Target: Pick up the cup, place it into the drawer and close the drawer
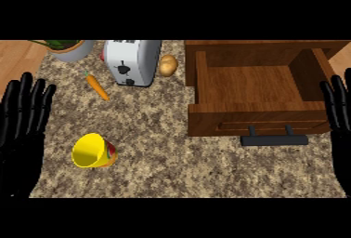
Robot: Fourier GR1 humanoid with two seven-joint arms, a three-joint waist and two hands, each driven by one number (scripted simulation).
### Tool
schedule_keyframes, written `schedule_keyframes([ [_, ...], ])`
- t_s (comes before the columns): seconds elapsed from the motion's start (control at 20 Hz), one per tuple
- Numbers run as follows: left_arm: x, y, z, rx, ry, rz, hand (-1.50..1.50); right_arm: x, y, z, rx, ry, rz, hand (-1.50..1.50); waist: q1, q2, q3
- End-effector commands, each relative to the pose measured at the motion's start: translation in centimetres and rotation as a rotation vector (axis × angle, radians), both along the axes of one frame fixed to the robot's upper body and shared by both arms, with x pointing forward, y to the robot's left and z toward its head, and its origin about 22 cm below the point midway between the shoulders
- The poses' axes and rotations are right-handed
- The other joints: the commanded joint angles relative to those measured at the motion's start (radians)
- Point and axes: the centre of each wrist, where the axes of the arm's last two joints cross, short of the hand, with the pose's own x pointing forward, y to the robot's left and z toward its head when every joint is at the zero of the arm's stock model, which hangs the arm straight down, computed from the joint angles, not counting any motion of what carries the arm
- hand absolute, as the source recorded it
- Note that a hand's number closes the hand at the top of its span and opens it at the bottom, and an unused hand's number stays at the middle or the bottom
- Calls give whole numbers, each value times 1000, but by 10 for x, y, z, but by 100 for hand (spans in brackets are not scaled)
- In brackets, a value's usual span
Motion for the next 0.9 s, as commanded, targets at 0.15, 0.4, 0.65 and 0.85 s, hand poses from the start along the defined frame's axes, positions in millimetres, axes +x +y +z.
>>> schedule_keyframes([
  [0.15,-15,-15,-2,-8,-1,105,-150,-11,15,-7,20,16,66,-150,19,-29,-16],
  [0.4,-8,-35,-18,-208,116,110,-150,-3,30,-5,62,93,197,-150,18,-27,-17],
  [0.65,-6,-32,-14,-208,89,118,-150,12,17,2,74,102,174,-150,17,-27,-16],
  [0.85,8,-19,-22,-211,99,124,-150,8,22,-5,70,89,175,-150,16,-27,-16],
])
